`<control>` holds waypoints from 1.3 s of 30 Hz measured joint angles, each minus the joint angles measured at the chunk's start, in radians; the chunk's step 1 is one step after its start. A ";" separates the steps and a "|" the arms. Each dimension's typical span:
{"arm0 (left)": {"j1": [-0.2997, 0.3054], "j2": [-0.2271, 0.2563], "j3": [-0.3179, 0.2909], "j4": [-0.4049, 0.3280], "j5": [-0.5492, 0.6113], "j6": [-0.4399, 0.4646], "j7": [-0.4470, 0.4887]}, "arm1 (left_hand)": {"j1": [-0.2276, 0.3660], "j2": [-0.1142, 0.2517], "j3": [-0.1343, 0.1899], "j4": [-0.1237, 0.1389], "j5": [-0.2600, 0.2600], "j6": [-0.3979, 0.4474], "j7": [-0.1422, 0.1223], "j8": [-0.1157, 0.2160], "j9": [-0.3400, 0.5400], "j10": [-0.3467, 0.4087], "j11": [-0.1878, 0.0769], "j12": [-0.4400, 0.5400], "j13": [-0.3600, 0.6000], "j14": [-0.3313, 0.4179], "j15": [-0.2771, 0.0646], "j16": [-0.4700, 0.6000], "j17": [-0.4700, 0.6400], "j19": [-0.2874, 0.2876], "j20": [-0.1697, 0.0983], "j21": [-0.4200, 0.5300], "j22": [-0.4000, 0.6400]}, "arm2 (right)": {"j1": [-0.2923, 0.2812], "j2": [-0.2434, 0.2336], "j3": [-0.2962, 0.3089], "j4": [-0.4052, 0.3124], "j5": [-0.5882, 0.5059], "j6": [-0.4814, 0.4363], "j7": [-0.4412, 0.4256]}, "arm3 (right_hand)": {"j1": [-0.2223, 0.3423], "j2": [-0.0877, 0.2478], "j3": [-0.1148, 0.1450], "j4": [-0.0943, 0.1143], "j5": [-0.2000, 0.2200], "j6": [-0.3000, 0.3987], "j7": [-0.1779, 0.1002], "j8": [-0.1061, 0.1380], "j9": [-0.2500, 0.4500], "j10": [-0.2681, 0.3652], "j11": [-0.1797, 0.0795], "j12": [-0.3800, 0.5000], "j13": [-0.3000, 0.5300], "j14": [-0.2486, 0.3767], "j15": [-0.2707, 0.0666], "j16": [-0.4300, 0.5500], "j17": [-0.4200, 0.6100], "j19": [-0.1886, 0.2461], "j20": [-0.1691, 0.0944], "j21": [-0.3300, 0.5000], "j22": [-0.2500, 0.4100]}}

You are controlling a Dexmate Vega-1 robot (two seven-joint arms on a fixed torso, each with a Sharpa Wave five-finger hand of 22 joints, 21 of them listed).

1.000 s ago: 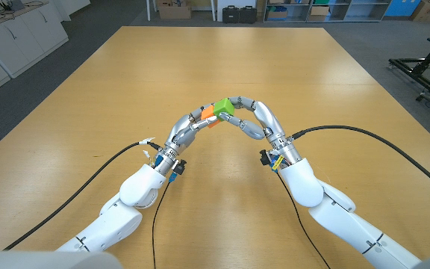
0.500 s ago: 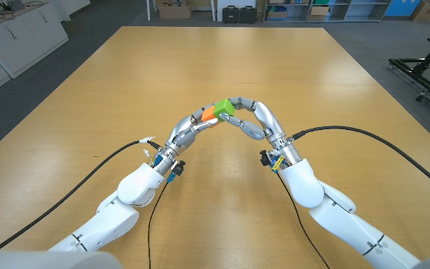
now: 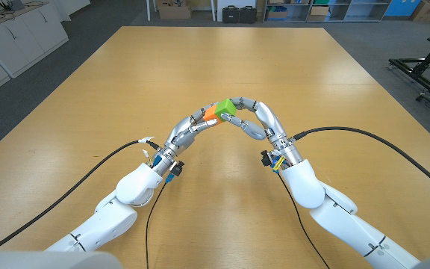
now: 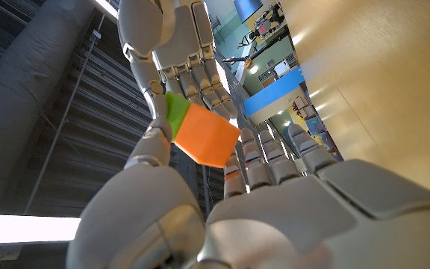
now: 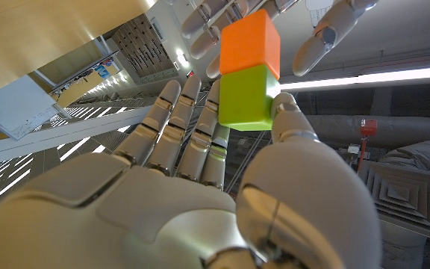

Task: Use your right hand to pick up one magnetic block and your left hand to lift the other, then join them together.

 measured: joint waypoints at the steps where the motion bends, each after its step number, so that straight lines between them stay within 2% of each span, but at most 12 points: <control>1: 0.001 0.001 -0.001 0.000 0.000 -0.001 0.000 | 0.000 0.000 0.000 0.000 0.000 0.000 0.000 0.000 0.000 0.000 0.000 0.000 0.000 0.000 0.000 0.000 0.000 0.000 0.000 0.000 0.000 | 0.000 0.000 0.000 0.000 0.001 0.000 0.000 | 0.000 0.000 0.000 0.000 0.000 0.000 0.000 0.000 0.000 0.000 0.000 0.000 0.000 0.000 0.000 0.000 0.000 0.000 0.000 0.000 0.000; 16: 0.023 0.009 -0.026 0.004 -0.003 -0.011 0.018 | 0.000 0.000 0.000 0.000 0.000 0.000 0.000 0.000 0.005 -0.011 0.011 0.000 0.000 -0.005 0.005 0.000 0.000 -0.005 0.005 0.000 0.000 | 0.006 0.003 0.001 0.000 0.011 -0.014 0.006 | -0.002 0.001 -0.003 -0.003 0.000 0.000 0.000 0.000 0.000 0.001 0.001 -0.003 0.005 0.000 0.000 0.000 0.000 0.000 0.000 0.004 0.000; 22: 0.038 0.014 -0.040 -0.003 0.008 -0.011 0.037 | 0.000 0.000 0.000 0.000 0.000 0.000 0.000 0.000 0.005 -0.015 0.006 0.000 0.000 -0.011 0.000 0.000 0.000 -0.005 0.005 0.000 0.000 | 0.005 0.005 0.005 -0.002 0.010 -0.020 0.000 | -0.002 0.002 -0.003 -0.003 0.000 0.000 -0.001 0.001 0.000 0.001 0.001 -0.003 0.005 0.007 -0.001 0.000 0.000 0.009 0.001 0.008 0.000; 31: 0.060 0.012 -0.056 -0.011 0.032 -0.003 0.076 | -0.004 0.004 0.000 0.000 0.000 0.009 -0.009 0.007 0.005 -0.024 0.005 0.000 0.000 -0.016 -0.006 0.000 0.000 -0.005 0.005 0.000 0.000 | -0.016 0.004 0.021 -0.009 0.013 -0.020 -0.018 | -0.002 0.002 -0.003 -0.002 0.000 -0.001 -0.001 0.001 0.000 0.002 0.002 -0.004 0.005 0.009 -0.002 0.004 0.000 0.009 0.002 0.008 0.000; 39: 0.093 -0.005 -0.083 -0.012 0.088 -0.006 0.147 | -0.004 0.004 0.000 0.000 0.000 0.020 -0.013 0.015 0.005 -0.023 0.005 0.008 0.000 -0.016 -0.005 0.005 0.000 -0.005 0.005 0.000 0.000 | -0.045 -0.005 0.048 -0.019 0.032 -0.017 -0.027 | -0.003 0.003 -0.003 -0.002 -0.001 -0.001 -0.001 0.000 0.000 0.002 0.002 -0.006 0.004 0.009 -0.002 0.004 0.000 0.011 0.000 0.008 0.000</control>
